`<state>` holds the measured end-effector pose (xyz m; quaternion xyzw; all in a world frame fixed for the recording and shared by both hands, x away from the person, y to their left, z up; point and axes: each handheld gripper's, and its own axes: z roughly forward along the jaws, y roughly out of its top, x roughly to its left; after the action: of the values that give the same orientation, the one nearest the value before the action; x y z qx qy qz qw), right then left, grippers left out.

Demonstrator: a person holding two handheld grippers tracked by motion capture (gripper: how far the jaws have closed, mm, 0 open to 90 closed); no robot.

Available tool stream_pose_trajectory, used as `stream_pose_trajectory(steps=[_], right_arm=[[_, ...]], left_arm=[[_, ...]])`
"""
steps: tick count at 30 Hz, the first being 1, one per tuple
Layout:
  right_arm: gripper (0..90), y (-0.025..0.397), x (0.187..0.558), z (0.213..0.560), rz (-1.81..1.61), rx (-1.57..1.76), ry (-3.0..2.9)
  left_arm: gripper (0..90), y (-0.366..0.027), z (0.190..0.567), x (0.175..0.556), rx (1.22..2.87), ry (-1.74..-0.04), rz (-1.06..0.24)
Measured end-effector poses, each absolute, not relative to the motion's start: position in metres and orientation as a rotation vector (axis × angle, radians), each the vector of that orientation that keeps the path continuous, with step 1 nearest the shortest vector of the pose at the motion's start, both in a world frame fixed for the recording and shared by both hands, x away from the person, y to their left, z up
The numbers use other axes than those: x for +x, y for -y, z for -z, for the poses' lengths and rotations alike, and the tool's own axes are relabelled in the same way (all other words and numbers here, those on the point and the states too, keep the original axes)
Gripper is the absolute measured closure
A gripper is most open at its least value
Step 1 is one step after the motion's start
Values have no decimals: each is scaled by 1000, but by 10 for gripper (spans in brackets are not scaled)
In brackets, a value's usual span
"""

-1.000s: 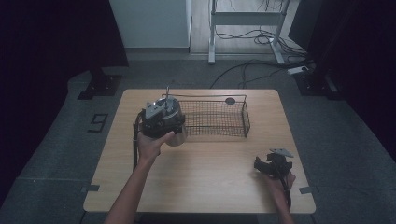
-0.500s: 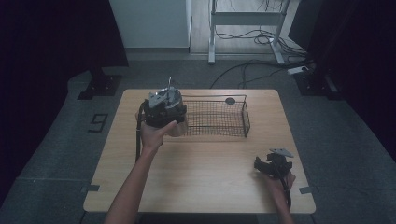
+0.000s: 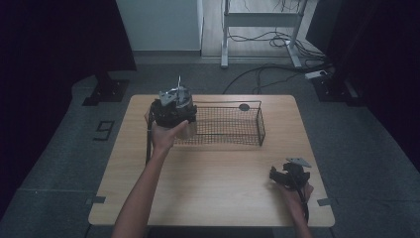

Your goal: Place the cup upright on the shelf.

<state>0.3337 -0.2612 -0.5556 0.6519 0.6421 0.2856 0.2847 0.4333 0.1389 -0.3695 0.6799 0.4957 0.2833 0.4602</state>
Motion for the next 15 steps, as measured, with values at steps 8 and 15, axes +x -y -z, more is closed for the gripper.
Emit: stream_pose_trajectory(steps=[8,15], right_arm=[[121,261,333,555,-762,1748,-1711],[128,262,333,555,-760,1753,-1702]], left_arm=[[38,-137,372,451,1655,-1241,-703],[38,-135,384,468,1665,-1269,-689]])
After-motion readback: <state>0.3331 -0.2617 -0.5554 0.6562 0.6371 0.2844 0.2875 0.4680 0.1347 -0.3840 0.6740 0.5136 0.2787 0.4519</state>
